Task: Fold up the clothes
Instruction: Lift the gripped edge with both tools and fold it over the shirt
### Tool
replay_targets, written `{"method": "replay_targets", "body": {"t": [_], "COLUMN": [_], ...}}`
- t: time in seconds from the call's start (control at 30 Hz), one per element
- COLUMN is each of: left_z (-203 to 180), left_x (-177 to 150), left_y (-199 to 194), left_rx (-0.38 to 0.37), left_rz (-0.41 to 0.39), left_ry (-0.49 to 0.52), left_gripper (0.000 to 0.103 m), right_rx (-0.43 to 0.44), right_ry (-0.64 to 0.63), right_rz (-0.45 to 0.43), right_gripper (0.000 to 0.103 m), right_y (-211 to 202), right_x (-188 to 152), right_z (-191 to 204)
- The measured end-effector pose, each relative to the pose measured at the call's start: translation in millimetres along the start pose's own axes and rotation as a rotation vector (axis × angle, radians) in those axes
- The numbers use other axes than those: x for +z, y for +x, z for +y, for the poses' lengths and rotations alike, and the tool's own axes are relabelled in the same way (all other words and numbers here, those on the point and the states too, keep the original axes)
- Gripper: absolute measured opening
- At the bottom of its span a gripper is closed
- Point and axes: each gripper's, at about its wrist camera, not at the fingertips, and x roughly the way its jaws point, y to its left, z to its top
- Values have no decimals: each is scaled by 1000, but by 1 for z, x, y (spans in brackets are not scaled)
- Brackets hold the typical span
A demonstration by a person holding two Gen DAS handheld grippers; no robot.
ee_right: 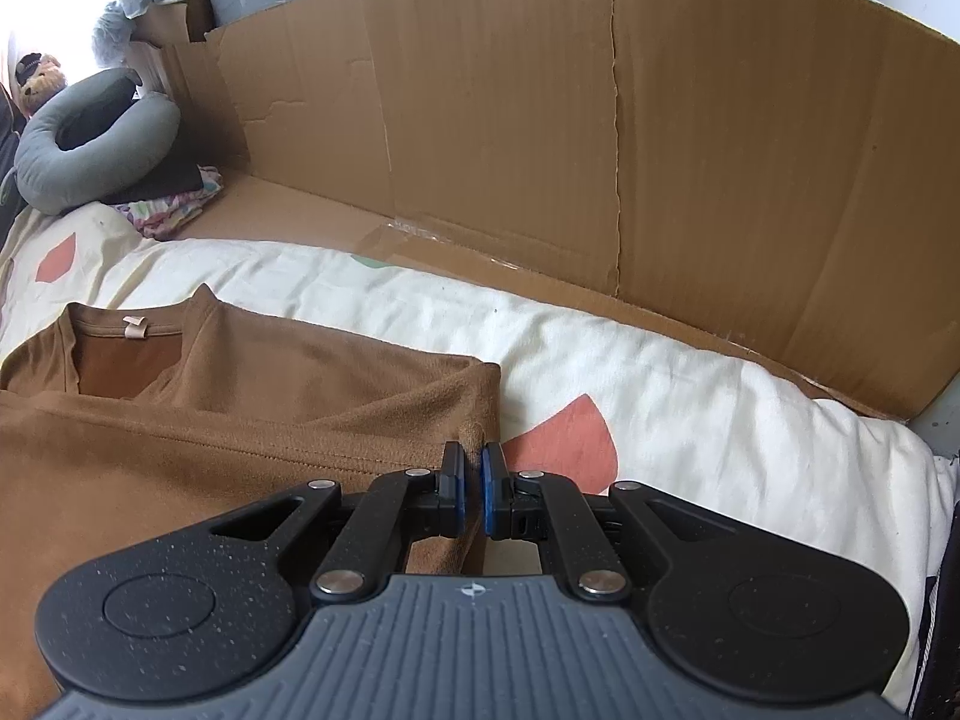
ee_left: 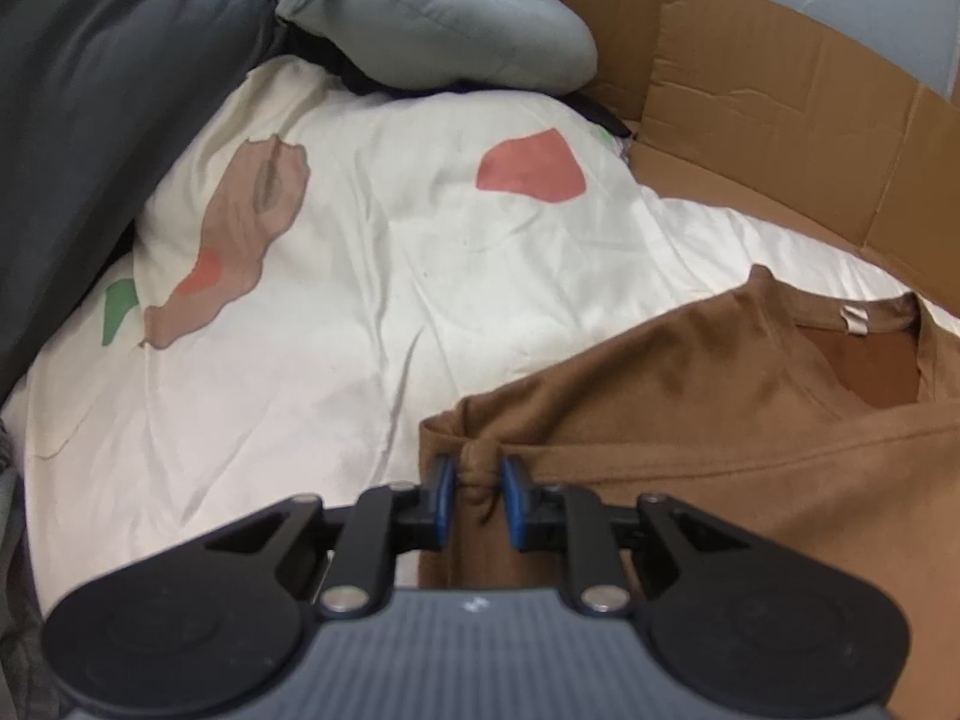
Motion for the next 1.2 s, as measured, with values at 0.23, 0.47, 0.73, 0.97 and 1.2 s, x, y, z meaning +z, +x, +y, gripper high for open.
{"method": "replay_targets", "body": {"t": [0.23,0.47,0.73,0.97,1.2], "left_z": [-6,2,9,8,9], "left_x": [3,4,-2,2,17], "left_y": [-23,-69,-118,-147,-149], "left_rx": [30,50,94,128,117], "left_rz": [-65,-162,-268,-348,-366], "left_ry": [7,-46,-80,-90,-107], "left_gripper": [6,5,5,5,5], "right_rx": [-2,-7,-27,-30,-25], "right_ry": [-8,-33,-100,-115,-106], "right_rz": [-33,-96,-221,-291,-315], "right_gripper": [4,4,4,4,4], "right_y": [-9,-31,-69,-94,-100], "right_x": [3,8,13,19,34], "right_z": [2,6,18,21,22]}}
